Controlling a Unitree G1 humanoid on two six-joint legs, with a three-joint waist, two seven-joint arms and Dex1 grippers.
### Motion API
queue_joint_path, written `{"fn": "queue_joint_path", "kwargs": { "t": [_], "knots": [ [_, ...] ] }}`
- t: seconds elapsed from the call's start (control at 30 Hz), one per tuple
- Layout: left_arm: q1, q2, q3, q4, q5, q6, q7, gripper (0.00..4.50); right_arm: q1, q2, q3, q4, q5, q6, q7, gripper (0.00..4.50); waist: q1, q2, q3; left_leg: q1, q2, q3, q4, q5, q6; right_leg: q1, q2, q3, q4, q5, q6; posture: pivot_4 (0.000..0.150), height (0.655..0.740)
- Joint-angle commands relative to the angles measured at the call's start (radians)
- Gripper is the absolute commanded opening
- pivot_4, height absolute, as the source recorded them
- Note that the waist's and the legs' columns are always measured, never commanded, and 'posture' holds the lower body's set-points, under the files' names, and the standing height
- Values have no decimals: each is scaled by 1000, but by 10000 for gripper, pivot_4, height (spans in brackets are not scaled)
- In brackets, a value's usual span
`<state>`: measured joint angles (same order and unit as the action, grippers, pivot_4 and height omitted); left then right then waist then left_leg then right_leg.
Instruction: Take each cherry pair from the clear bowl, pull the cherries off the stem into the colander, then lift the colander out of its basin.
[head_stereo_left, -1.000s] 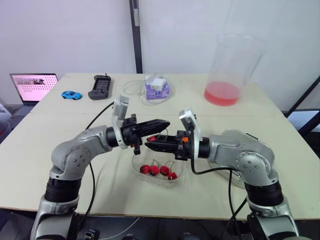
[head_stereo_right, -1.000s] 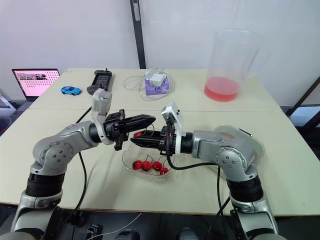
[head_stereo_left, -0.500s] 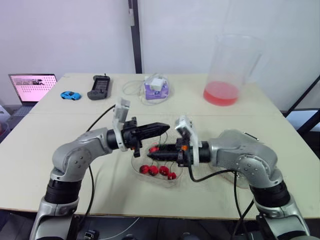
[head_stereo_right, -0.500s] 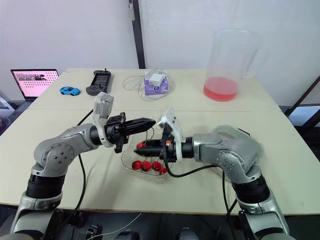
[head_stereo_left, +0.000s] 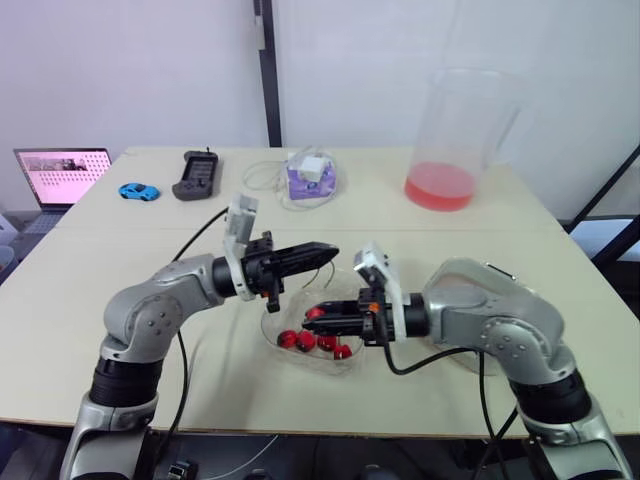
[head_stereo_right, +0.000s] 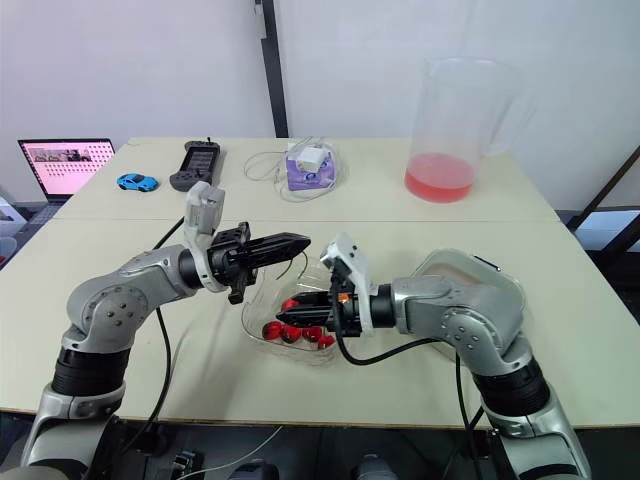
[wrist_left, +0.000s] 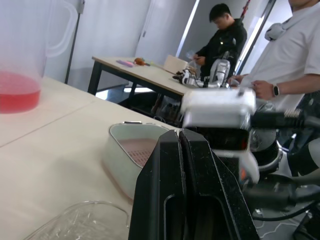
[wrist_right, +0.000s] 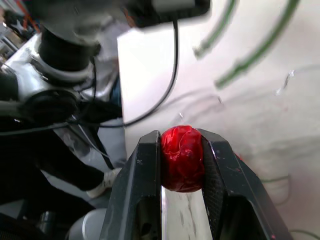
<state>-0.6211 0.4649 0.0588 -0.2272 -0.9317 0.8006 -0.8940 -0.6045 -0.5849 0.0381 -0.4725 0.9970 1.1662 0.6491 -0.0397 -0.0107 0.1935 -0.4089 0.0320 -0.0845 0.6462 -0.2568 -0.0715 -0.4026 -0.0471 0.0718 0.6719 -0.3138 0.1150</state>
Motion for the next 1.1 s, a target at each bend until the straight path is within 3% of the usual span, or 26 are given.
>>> {"fn": "queue_joint_path", "kwargs": {
  "t": [0.03,0.23,0.37,0.47,0.67,0.93,1.07,1.1],
  "knots": [
    [-9,19,29,0,2,-23,-21,0,-19,-93,-112,-52,72,29,22,9916,0,0,0,0,0,0,0,0,0,0,0,0,0,0,0,1500,7332],
    [-2,33,29,23,18,-39,-49,0,-2,-427,-291,0,63,39,151,9916,2,0,0,0,0,0,0,0,0,0,0,0,-1,0,0,1500,7332],
    [1,33,29,30,27,-49,-54,0,134,-689,-379,85,-74,-33,304,9916,6,0,0,0,0,1,0,-1,1,1,0,0,-2,0,0,1500,7332],
    [8,38,29,28,30,-51,-61,0,254,-786,-424,150,-177,-113,387,9916,6,0,0,1,0,1,0,-1,2,2,0,0,-3,0,0,1500,7332],
    [14,45,24,24,36,-50,-74,0,372,-842,-399,264,-353,-287,460,9916,-1,1,0,1,0,2,0,-1,2,3,0,0,-3,0,0,1500,7332],
    [30,50,26,0,32,-43,-66,0,273,-799,-165,393,-534,-448,474,9916,-2,1,0,1,0,2,0,-1,1,3,0,0,-3,0,0,1500,7332],
    [40,54,32,-11,28,-41,-60,0,197,-778,-93,452,-578,-479,512,23001,-1,1,1,1,0,2,0,-1,1,3,0,0,-3,0,0,1500,7332],
    [45,57,34,-16,27,-39,-57,0,175,-776,-85,465,-583,-481,525,28674,-1,2,1,1,0,2,0,-1,1,3,0,0,-3,0,0,1500,7332]
  ]
}}
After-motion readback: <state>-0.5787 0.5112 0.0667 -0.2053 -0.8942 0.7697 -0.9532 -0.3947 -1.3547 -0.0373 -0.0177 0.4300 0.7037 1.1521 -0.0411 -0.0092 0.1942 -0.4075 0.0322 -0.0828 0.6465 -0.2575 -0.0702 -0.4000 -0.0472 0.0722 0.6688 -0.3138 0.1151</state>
